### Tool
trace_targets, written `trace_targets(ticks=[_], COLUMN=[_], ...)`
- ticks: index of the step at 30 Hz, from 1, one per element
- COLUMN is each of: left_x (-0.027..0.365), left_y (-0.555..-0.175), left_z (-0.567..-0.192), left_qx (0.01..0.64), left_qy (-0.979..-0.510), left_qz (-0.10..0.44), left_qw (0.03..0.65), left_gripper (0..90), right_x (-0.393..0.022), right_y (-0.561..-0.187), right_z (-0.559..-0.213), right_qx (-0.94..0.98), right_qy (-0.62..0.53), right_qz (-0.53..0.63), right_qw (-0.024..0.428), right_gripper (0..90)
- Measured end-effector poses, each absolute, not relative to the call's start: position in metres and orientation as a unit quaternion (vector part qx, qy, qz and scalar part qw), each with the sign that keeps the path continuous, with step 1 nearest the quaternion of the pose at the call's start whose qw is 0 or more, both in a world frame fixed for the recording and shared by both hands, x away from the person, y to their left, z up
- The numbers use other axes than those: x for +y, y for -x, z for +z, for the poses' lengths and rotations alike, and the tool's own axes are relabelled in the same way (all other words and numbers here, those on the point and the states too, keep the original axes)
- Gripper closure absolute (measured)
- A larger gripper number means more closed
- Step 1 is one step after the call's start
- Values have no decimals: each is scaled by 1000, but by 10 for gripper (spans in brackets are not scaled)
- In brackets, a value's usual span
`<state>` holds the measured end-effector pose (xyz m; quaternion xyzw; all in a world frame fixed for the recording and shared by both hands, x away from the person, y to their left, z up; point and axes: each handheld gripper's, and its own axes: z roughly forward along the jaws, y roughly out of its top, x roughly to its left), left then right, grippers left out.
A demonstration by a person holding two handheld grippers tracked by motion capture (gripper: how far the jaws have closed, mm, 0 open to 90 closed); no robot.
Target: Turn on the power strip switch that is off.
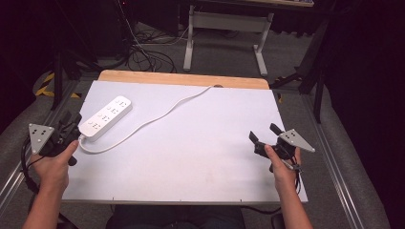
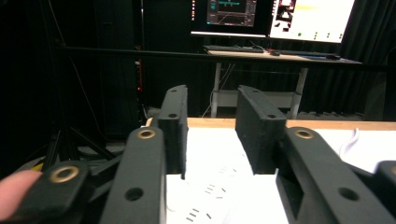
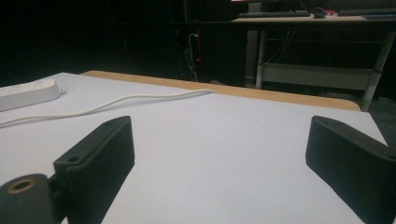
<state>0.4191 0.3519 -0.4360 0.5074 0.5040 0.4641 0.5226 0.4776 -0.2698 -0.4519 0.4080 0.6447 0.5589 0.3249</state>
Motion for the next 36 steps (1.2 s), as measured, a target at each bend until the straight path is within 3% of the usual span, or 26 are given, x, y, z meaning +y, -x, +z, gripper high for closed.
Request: trace_targets(ticks=[13,36], left_x=[356,342], left_y=[-421,-454], left_z=[-433,-423], left_qx=[507,492], left_qy=[-509,-571], left_qz=[463,443], left_qw=[520,485], left_gripper=[897,899], right_x=[-270,-272], right_y=[-477,-475], right_z=[-451,-450], right_qx=[644,641], right_qy=[-407,-405], right_qz=[560,567], right_qw=[325,323], right_gripper=[83,79])
